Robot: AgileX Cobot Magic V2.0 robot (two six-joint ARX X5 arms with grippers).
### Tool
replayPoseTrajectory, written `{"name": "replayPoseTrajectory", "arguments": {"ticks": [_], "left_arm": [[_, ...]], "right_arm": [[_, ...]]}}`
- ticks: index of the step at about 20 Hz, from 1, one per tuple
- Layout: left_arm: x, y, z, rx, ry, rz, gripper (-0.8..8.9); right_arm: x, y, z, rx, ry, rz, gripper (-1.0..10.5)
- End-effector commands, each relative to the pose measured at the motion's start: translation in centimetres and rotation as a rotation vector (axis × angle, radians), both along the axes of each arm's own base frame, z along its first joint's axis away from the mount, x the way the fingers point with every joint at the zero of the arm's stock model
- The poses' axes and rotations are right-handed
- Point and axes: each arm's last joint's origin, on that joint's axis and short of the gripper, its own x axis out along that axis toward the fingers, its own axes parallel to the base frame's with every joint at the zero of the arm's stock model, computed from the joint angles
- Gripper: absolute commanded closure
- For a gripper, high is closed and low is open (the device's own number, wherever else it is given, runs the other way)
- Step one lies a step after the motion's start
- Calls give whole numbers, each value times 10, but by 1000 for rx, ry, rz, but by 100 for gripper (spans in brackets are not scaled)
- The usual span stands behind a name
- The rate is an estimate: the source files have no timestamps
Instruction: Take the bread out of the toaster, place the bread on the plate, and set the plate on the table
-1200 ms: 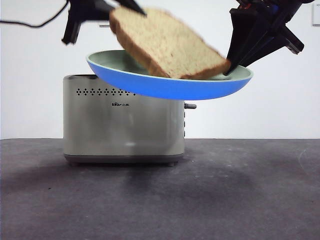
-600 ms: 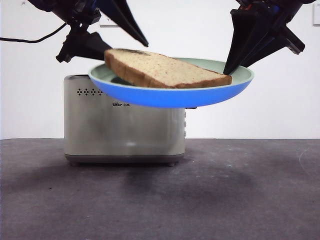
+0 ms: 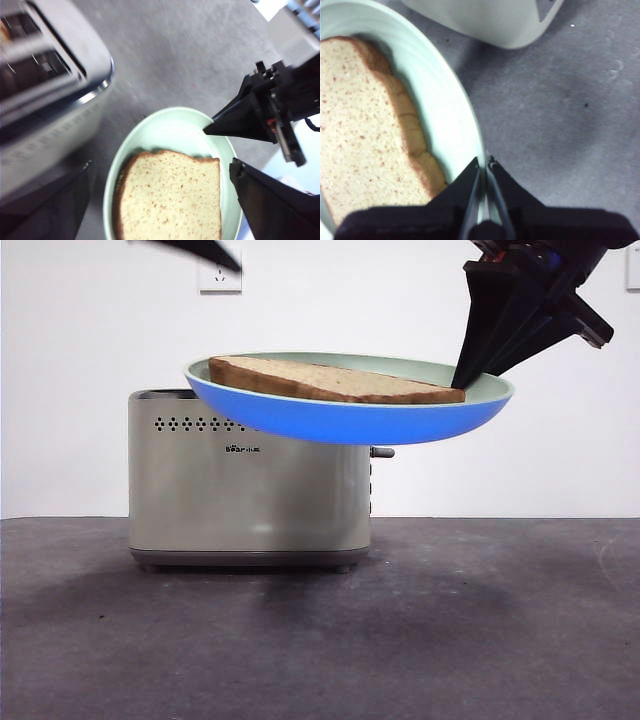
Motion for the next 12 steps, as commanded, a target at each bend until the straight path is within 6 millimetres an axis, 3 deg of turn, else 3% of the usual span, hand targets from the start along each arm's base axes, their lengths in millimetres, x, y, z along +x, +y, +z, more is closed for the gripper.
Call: {"name": "replayPoseTrajectory", "arguments": {"ticks": [1, 5, 9, 12], "left_arm": [[-16, 2, 32, 49, -122, -33, 366], [-56, 17, 79, -34, -309, -48, 368], [-99, 46, 106, -86, -462, 18, 375], [-127, 70, 118, -121, -543, 69, 375]], "right_arm": [[4, -9, -1, -17, -9, -41, 959], [17, -31, -11, -64, 35, -121, 959], [34, -47, -31, -90, 109, -173, 959], [48, -46, -57, -117, 192, -174, 959]]}}
